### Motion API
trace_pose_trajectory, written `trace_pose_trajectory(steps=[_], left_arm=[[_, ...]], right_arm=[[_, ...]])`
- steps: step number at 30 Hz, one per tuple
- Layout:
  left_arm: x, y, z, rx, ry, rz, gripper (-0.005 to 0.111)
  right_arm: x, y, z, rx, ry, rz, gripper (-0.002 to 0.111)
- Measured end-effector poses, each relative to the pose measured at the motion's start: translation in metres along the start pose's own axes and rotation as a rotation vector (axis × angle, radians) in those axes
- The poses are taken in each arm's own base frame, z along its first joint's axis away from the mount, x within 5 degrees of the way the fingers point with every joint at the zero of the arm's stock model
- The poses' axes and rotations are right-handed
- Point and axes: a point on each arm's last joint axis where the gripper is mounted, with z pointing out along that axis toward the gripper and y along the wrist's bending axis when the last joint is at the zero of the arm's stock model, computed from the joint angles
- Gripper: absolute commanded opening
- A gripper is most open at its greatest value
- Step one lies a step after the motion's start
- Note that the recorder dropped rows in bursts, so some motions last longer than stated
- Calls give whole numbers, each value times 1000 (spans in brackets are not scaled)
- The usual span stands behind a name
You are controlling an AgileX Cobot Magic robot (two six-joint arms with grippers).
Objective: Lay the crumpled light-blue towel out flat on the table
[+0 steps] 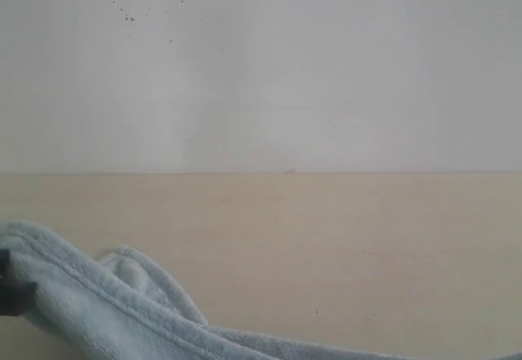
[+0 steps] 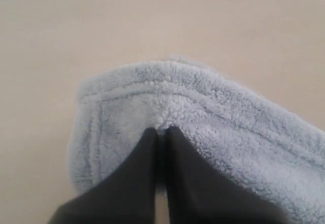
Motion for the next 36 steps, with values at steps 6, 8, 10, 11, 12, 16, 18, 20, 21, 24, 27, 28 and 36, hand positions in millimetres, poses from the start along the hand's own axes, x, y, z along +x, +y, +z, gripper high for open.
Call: trace_pose_trajectory(steps=[6,8,10,11,12,16,18,20,21,24,27,28,36], left_arm=[[-22,18,-48,-4,-236,38,4],[-30,28,-66,-51,-314,47,4],[-43,43,-91,-139,-410,67,4],[-49,52,-105,-206,-449,107,4],[-51,57,-111,-242,-461,130,4],[-48,77,-129,-420,-439,140,4],[-45,81,-134,-441,-444,123,4],[-44,82,-135,-445,-440,121,4],[-41,81,-132,-445,-430,130,4],[-25,75,-110,-441,-339,196,4],[-13,67,-90,-418,-258,237,4],[-10,65,-84,-411,-235,242,4],[-3,41,-37,-321,-58,312,4]], right_arm=[[-8,-3,-1,29,-84,-49,0],[-13,-4,-4,40,-113,-57,0],[-23,-6,-12,49,-166,-51,0],[-30,-7,-20,49,-199,-43,0],[-33,-8,-22,51,-212,-41,0],[-40,-13,-36,86,-209,-43,0],[-36,-15,-37,99,-161,-37,0],[-33,-16,-36,106,-129,-33,0],[-32,-16,-36,114,-115,-33,0],[-31,-15,-25,172,8,-86,0],[-33,-12,-9,227,107,-161,0],[-36,-10,-2,243,125,-187,0],[-53,12,66,339,231,-347,0]])
